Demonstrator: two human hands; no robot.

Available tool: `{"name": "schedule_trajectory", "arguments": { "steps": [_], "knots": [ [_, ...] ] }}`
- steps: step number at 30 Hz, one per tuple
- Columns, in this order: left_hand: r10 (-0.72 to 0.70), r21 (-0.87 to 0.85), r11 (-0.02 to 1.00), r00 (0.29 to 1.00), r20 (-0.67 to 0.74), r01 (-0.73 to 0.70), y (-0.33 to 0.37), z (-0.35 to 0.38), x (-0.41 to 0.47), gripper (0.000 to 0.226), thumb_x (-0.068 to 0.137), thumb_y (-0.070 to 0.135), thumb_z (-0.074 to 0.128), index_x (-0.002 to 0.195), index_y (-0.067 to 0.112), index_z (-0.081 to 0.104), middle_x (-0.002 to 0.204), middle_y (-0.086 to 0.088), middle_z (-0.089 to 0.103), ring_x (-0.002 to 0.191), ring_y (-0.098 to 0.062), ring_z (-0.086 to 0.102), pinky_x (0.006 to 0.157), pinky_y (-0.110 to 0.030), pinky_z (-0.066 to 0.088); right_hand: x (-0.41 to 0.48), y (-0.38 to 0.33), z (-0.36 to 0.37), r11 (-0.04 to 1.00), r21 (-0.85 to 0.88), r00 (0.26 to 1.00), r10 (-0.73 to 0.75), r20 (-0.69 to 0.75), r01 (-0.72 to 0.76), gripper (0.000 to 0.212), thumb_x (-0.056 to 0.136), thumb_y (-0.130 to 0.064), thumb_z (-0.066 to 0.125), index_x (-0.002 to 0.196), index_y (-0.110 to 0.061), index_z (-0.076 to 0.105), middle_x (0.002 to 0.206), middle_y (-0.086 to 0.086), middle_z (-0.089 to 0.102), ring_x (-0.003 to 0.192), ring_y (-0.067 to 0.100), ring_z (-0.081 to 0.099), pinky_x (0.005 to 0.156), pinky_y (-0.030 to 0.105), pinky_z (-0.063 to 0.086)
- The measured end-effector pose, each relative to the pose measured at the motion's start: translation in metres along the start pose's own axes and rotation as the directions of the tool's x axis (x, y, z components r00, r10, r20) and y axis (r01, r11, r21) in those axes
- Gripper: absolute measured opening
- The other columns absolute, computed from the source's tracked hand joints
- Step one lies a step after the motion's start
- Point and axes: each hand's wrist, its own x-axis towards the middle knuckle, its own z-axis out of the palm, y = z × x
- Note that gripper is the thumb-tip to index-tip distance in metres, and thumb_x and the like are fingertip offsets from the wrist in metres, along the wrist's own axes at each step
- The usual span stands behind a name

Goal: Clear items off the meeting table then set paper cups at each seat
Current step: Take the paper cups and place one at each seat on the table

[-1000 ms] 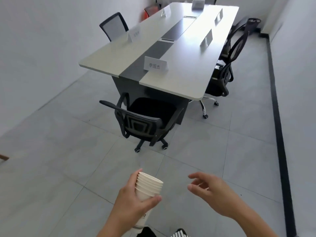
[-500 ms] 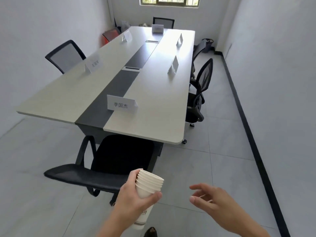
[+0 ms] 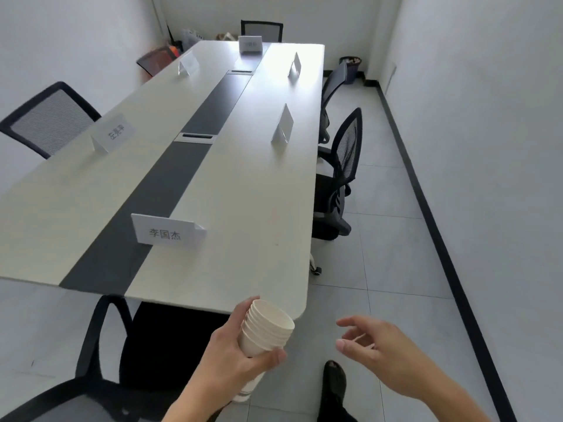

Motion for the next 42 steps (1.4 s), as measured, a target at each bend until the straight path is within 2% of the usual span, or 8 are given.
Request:
{"name": "schedule_trajectory", "arguments": {
  "steps": [5,9,14,19,29,32,37,42],
  "knots": [
    [0.040,0.052,0.998,0.998,-0.044,-0.038,0.047,0.020,0.079,0.078,0.059,0.036,0.086,0.123,0.049,0.043,0.106,0.020,0.062,0.097,-0.004,0.061,0.081,-0.013,0.050,0.092,-0.014,-0.062,0.993,0.046,0.993,-0.110,0.042,0.108,0.019,0.087,-0.047,0.063,0.105,-0.044,0.060,0.093,-0.009,0.070,0.086,0.003,0.067,0.080,0.023,0.056],
    [0.044,0.095,0.995,0.985,-0.166,-0.028,0.069,0.021,0.112,0.081,0.056,0.036,0.087,0.121,0.050,0.043,0.108,0.020,0.060,0.098,-0.006,0.060,0.083,-0.020,0.052,0.156,-0.044,-0.089,0.957,0.226,0.972,-0.212,0.106,0.184,0.014,0.088,-0.034,0.067,0.097,-0.023,0.071,0.084,0.004,0.075,0.074,0.011,0.070,0.070,0.025,0.055],
    [-0.025,0.070,0.996,0.949,-0.314,0.050,0.069,0.004,0.127,0.082,0.055,0.036,0.088,0.120,0.052,0.042,0.108,0.020,0.059,0.098,-0.008,0.060,0.084,-0.029,0.055,0.213,-0.085,-0.081,0.944,0.286,0.929,-0.247,0.276,0.166,0.013,0.084,-0.022,0.074,0.084,-0.009,0.073,0.069,-0.001,0.070,0.060,0.005,0.061,0.058,0.017,0.048],
    [-0.071,0.048,0.994,0.922,-0.380,0.096,0.047,-0.020,0.148,0.083,0.053,0.036,0.088,0.121,0.051,0.042,0.111,0.022,0.056,0.101,-0.004,0.057,0.085,-0.026,0.053,0.262,-0.117,-0.055,0.955,0.280,0.907,-0.200,0.370,0.096,0.011,0.079,-0.010,0.076,0.078,-0.001,0.070,0.061,-0.001,0.065,0.055,0.010,0.056,0.053,0.020,0.047],
    [-0.171,-0.040,0.985,0.916,-0.364,0.168,-0.020,-0.094,0.196,0.081,0.053,0.040,0.085,0.121,0.051,0.042,0.110,0.021,0.057,0.100,-0.004,0.056,0.087,-0.034,0.053,0.352,-0.181,-0.013,0.995,0.103,0.892,-0.036,0.451,-0.012,0.010,0.082,-0.008,0.071,0.080,0.001,0.069,0.064,0.004,0.066,0.054,0.013,0.060,0.054,0.021,0.052],
    [-0.251,-0.112,0.968,0.883,-0.397,0.225,-0.039,-0.114,0.204,0.081,0.055,0.039,0.085,0.122,0.050,0.042,0.108,0.020,0.058,0.098,-0.002,0.057,0.086,-0.033,0.054,0.385,-0.207,-0.014,0.992,0.118,0.912,-0.013,0.409,-0.039,0.008,0.085,-0.006,0.066,0.078,-0.004,0.064,0.066,0.008,0.064,0.051,0.013,0.061,0.052,0.025,0.051],
    [-0.363,-0.206,0.932,0.796,-0.485,0.299,-0.067,-0.143,0.205,0.082,0.059,0.039,0.086,0.126,0.046,0.040,0.110,0.018,0.056,0.102,-0.003,0.054,0.091,-0.030,0.051,0.468,-0.271,-0.001,0.982,0.051,0.972,-0.188,0.144,0.182,0.008,0.085,-0.004,0.062,0.078,-0.006,0.059,0.067,0.009,0.066,0.045,0.014,0.064,0.049,0.027,0.052],
    [-0.415,-0.280,0.908,0.757,-0.504,0.312,-0.079,-0.147,0.196,0.085,0.057,0.045,0.084,0.128,0.045,0.039,0.111,0.019,0.057,0.103,-0.004,0.056,0.091,-0.028,0.051,0.539,-0.300,0.072,0.974,-0.100,0.974,-0.192,0.123,0.204,0.009,0.080,-0.005,0.056,0.073,-0.012,0.056,0.062,0.009,0.067,0.057,0.027,0.071,0.065,0.041,0.060]
  ]
}}
